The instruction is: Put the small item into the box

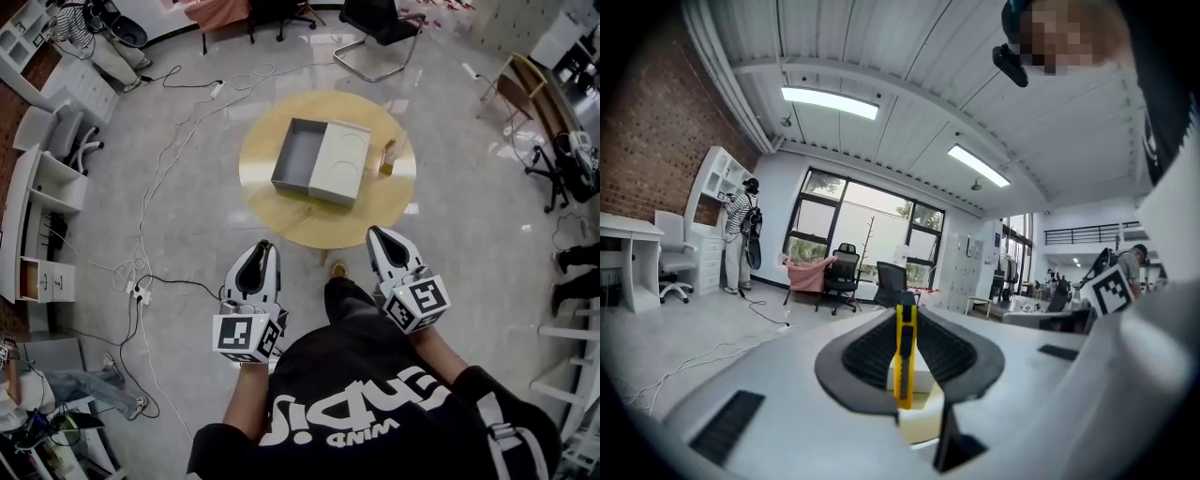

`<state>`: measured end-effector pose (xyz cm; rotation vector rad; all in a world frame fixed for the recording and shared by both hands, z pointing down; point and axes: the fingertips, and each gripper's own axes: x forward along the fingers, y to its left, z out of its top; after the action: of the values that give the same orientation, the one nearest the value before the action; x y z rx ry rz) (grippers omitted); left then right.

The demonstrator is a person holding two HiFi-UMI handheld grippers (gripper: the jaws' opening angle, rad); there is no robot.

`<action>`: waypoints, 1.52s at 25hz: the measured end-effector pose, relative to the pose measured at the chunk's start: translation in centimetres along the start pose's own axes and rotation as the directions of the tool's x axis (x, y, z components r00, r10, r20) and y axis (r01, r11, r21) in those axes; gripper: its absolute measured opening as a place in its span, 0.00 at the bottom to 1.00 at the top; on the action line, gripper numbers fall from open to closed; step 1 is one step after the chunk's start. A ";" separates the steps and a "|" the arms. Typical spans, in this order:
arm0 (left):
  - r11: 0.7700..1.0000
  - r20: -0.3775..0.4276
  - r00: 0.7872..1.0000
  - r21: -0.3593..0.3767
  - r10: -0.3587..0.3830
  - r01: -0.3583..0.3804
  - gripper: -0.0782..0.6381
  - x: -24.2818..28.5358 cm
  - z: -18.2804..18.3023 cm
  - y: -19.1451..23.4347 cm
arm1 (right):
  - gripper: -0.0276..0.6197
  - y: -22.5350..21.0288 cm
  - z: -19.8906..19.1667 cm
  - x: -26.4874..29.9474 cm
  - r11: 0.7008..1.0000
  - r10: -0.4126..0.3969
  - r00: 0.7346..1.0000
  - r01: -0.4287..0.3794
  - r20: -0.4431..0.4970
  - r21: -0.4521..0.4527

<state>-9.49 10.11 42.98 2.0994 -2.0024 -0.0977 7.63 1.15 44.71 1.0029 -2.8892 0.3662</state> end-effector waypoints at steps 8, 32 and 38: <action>1.000 -0.003 1.000 -0.017 0.018 -0.018 0.21 7.8 2.2 2.4 | 0.05 -3.7 2.2 6.7 0.999 0.047 0.998 -0.047 -0.031 0.000; 0.998 -0.040 0.997 0.000 -0.067 0.067 0.21 20.6 5.5 7.5 | 0.05 -8.9 5.8 18.2 0.999 0.031 0.999 -0.031 -0.010 0.015; 0.994 -0.109 0.989 0.008 -0.103 0.105 0.21 23.6 4.1 8.8 | 0.05 -9.2 6.1 19.3 1.000 0.005 1.000 -0.005 0.001 0.015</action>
<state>-17.52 -14.12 43.64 2.1682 -1.8373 0.0123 -1.71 -18.99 43.27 0.9981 -2.8944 0.3886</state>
